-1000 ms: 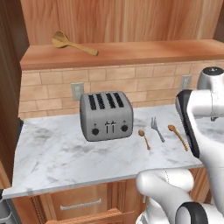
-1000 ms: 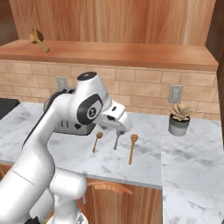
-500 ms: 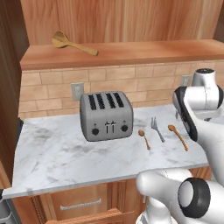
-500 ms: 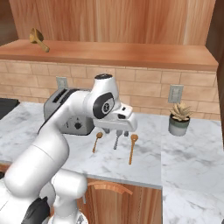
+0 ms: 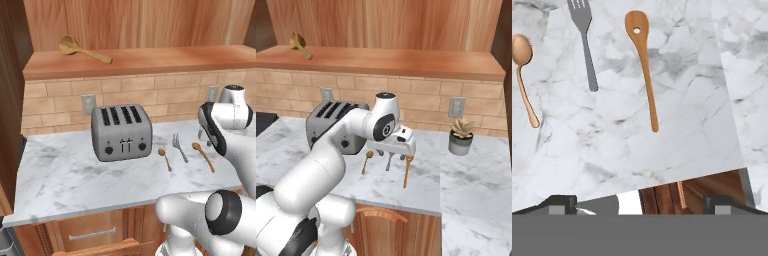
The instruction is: Organize the utensils by type. Pick up the wooden spoons from the counter and place them in the open cabinet. Then pick up the metallic utensils from the counter and place them in the open drawer.
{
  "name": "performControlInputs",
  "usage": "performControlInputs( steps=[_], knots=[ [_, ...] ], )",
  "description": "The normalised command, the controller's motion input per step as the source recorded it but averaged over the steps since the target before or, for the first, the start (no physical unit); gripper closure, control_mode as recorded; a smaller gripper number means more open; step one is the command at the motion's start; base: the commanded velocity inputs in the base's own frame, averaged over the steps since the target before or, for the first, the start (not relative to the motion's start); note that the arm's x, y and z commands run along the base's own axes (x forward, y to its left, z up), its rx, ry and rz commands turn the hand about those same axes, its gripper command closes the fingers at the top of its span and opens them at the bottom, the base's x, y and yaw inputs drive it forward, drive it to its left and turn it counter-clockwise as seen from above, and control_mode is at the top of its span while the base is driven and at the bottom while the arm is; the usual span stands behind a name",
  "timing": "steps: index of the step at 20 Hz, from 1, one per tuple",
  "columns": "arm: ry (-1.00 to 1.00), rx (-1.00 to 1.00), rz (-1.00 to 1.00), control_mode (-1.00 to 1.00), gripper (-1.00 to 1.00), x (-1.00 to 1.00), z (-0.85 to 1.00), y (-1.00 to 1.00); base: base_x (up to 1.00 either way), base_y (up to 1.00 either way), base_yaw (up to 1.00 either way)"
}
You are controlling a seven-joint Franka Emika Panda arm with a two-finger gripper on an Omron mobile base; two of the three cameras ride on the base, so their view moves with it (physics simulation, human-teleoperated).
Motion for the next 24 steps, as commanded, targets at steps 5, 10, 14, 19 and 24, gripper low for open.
performControlInputs(
  steps=[5, 10, 14, 19, 24],
  knots=[
    [0.00, 0.00, 0.00, -1.00, -1.00, 0.20, -0.20, -0.07, 0.00, 0.00, 0.00],
    [0.00, 0.00, 0.00, -1.00, -1.00, 0.18, -0.21, -0.25, 0.00, 0.00, 0.00],
    [-0.03, 0.00, 0.00, -1.00, -1.00, 0.19, -0.48, -0.17, 0.00, 0.00, 0.00],
    [-0.01, 0.00, 0.00, -1.00, -1.00, 0.23, -0.56, -0.02, 0.00, 0.00, 0.00],
    [0.00, 0.00, 0.00, -1.00, -1.00, 0.20, -0.40, 0.00, 0.00, 0.00, 0.00]
  ],
)
